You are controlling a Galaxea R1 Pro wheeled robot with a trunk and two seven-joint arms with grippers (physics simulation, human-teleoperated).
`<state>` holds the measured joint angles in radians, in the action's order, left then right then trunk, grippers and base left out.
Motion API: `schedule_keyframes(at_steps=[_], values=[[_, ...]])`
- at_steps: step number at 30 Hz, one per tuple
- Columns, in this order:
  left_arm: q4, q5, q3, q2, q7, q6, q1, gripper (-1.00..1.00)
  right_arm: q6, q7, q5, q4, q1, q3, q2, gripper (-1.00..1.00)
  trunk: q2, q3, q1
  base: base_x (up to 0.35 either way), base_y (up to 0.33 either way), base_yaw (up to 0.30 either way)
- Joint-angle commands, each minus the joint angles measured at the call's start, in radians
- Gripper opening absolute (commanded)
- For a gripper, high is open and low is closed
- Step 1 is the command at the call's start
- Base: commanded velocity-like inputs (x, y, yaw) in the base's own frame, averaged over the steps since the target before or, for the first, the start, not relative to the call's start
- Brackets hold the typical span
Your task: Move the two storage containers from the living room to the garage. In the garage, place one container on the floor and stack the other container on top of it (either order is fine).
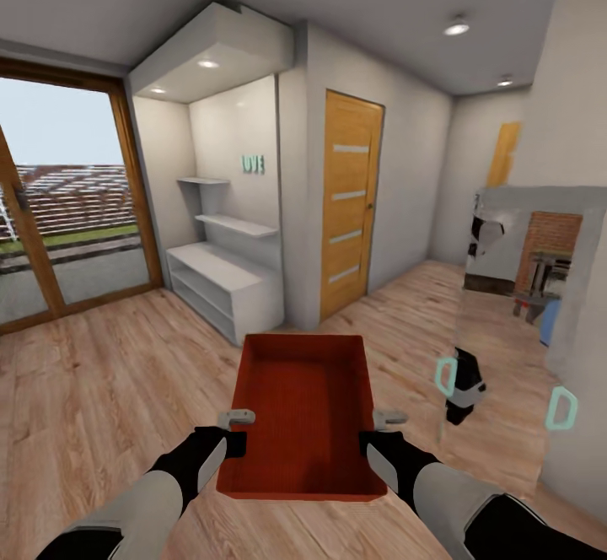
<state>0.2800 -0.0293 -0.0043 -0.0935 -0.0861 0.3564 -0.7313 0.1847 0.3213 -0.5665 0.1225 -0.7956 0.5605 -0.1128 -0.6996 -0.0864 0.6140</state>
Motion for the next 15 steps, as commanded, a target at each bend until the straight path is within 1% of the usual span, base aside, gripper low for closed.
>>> schedule_keyframes(at_steps=[1,6,9,15], values=[[-0.001,0.017,0.007,-0.006,-0.011,0.007,0.0,-1.0,0.008,0.009,0.025,0.003,-0.001,0.016,-0.001,-1.0,-0.001,-0.002,0.001,0.322,0.0,0.25],[-0.001,0.017,0.007,-0.006,-0.011,0.007,0.0,-1.0,0.008,0.009,0.025,0.003,-0.001,0.016,-0.001,-1.0,-0.001,-0.002,0.001,0.322,0.0,0.243],[-0.001,0.017,0.007,-0.006,-0.011,0.007,0.0,-1.0,0.007,0.009,0.025,0.003,-0.001,0.016,-0.001,-1.0,-0.001,-0.002,0.001,0.322,0.0,0.072],[-0.001,0.017,0.007,-0.006,-0.011,0.007,0.0,-1.0,0.007,0.009,0.025,0.003,-0.001,0.016,-0.001,-1.0,-0.001,-0.002,0.001,0.321,0.0,0.009]])
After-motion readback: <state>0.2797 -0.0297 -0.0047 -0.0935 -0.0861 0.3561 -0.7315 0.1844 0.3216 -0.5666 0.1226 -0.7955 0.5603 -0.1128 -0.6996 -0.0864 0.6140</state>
